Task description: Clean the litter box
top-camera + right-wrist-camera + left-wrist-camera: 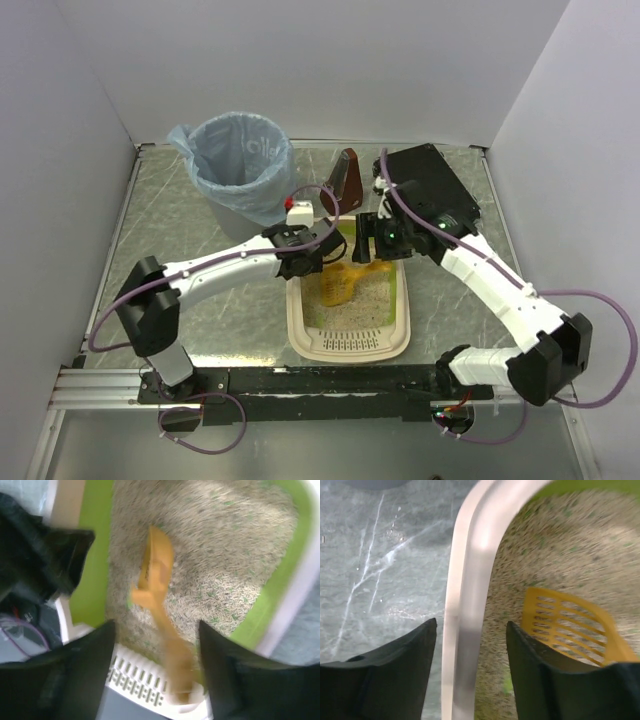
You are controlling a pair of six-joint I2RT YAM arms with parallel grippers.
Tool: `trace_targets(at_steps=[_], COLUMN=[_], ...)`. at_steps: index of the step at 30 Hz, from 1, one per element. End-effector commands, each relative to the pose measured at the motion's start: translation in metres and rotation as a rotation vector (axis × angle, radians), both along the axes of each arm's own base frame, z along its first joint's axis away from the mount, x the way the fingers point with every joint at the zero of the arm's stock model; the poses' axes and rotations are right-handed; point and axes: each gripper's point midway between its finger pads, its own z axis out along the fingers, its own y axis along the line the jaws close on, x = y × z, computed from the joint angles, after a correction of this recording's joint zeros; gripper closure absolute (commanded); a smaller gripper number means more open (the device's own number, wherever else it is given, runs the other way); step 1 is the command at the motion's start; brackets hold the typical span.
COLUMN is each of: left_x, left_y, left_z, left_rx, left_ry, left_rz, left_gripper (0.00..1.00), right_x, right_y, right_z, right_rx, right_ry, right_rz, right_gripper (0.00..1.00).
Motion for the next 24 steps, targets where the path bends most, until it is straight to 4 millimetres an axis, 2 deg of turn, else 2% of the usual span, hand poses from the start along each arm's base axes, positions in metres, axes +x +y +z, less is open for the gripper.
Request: trace_targets(at_steps=[1,3,4,5,7,9,10,11,12,13,14,15,16,17,18,19,20,21,23,24], left_x=[0.010,0.013,0.012,0.013,0.014,0.013,0.012,0.011,0.008,0.004,0.000,-0.005,-0.013,-0.022,-0.023,-0.027,-0.032,-0.029,-0.031,-0.029], left_y=[-0.009,-0.016,-0.018,-0.018,-0.017,-0.015,-0.009,-0.004,0.002,0.013,0.019,0.032,0.057,0.072,0.094,0.099,0.115,0.139,0.163,0.179], left_z=[0.053,0.064,0.070,0.075,0.092,0.104,0.118,0.125,0.128,0.139,0.140,0.129,0.131,0.114,0.118,0.110,0.088,0.090,0.078,0.080], left_rx=[-0.155,-0.194,-0.201,-0.212,-0.242,-0.261,-0.279,-0.286,-0.289,-0.306,-0.310,-0.322,-0.314,-0.293,-0.349,-0.385,-0.355,-0.397,-0.391,-0.396], left_ry=[-0.125,-0.142,-0.149,-0.160,-0.196,-0.221,-0.252,-0.267,-0.276,-0.296,-0.304,-0.293,-0.302,-0.272,-0.280,-0.244,-0.215,-0.234,-0.224,-0.244], left_rz=[0.043,0.020,0.001,0.000,0.002,-0.001,0.004,0.016,0.028,0.039,0.047,0.111,0.167,0.204,0.287,0.295,0.319,0.415,0.494,0.550], left_gripper=[0.37,0.27,0.21,0.04,0.02,0.03,0.03,0.03,0.03,0.03,0.03,0.03,0.03,0.03,0.03,0.03,0.03,0.03,0.03,0.03], right_x=[0.010,0.013,0.016,0.016,0.027,0.034,0.034,0.039,0.040,0.042,0.040,0.038,0.031,0.027,0.023,0.020,0.017,0.015,0.013,0.012], right_y=[-0.022,-0.036,-0.046,-0.053,-0.083,-0.107,-0.114,-0.136,-0.142,-0.155,-0.165,-0.174,-0.191,-0.202,-0.209,-0.220,-0.227,-0.239,-0.251,-0.257], right_z=[0.042,0.062,0.067,0.078,0.090,0.090,0.093,0.096,0.098,0.112,0.107,0.110,0.118,0.114,0.118,0.117,0.111,0.107,0.095,0.088], right_rx=[0.014,0.002,-0.019,-0.006,-0.026,-0.013,0.027,0.026,0.027,0.024,0.002,-0.009,-0.028,-0.048,-0.055,-0.090,-0.113,-0.132,-0.160,-0.176], right_ry=[-0.176,-0.250,-0.276,-0.314,-0.385,-0.383,-0.378,-0.393,-0.415,-0.499,-0.515,-0.540,-0.586,-0.592,-0.616,-0.631,-0.618,-0.602,-0.562,-0.537], right_rz=[-0.100,-0.164,-0.212,-0.250,-0.414,-0.526,-0.564,-0.643,-0.663,-0.703,-0.744,-0.782,-0.856,-0.896,-0.922,-0.955,-0.987,-1.042,-1.095,-1.120], right_gripper=[0.10,0.08,0.03,0.02,0.00,0.00,0.00,0.00,0.00,0.00,0.00,0.00,0.00,0.00,0.00,0.00,0.00,0.00,0.00,0.00])
